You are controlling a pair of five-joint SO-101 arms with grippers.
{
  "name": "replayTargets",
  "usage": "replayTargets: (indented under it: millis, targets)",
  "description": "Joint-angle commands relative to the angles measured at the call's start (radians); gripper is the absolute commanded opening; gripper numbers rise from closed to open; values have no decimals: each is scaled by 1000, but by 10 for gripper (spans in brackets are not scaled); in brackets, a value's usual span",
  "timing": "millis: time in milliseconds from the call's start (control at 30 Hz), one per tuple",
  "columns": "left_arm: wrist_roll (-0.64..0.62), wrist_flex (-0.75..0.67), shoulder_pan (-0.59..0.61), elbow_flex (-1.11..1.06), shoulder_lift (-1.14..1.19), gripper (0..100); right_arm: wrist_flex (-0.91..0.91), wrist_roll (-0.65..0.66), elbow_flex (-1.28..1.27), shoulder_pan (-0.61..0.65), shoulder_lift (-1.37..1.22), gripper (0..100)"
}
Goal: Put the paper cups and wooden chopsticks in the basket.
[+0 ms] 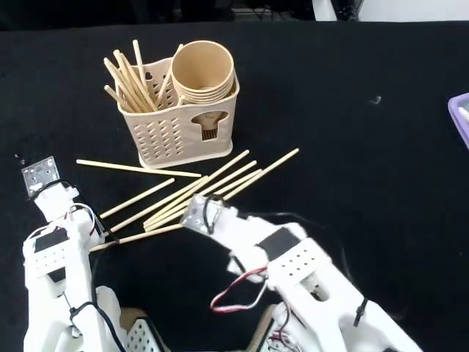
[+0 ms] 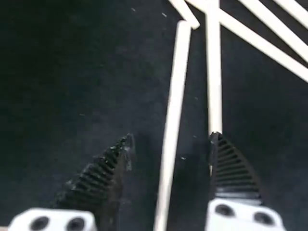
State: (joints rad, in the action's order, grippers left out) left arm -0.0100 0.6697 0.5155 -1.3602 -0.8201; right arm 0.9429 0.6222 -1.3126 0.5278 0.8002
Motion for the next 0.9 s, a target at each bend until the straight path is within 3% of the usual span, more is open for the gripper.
replayTargets:
  millis: [0,200,433,600,733,867]
  targets:
    - [-5,-12,4,16,-11,134,-75,114,-5,-160,28,238]
    - [-5,-12,4,16,-11,134,-38,196,-61,-193,28,237]
    - [-5,-12,4,16,-11,134,8,193,-16,-184,36,237]
    - [-5,-12,4,16,-11,134,55,55,142,-232,33,237]
    - [-5,-12,4,16,-11,134,232,20,202,-95,31,240]
    - [-5,-12,4,16,-11,134,170,14,122,38,30,240]
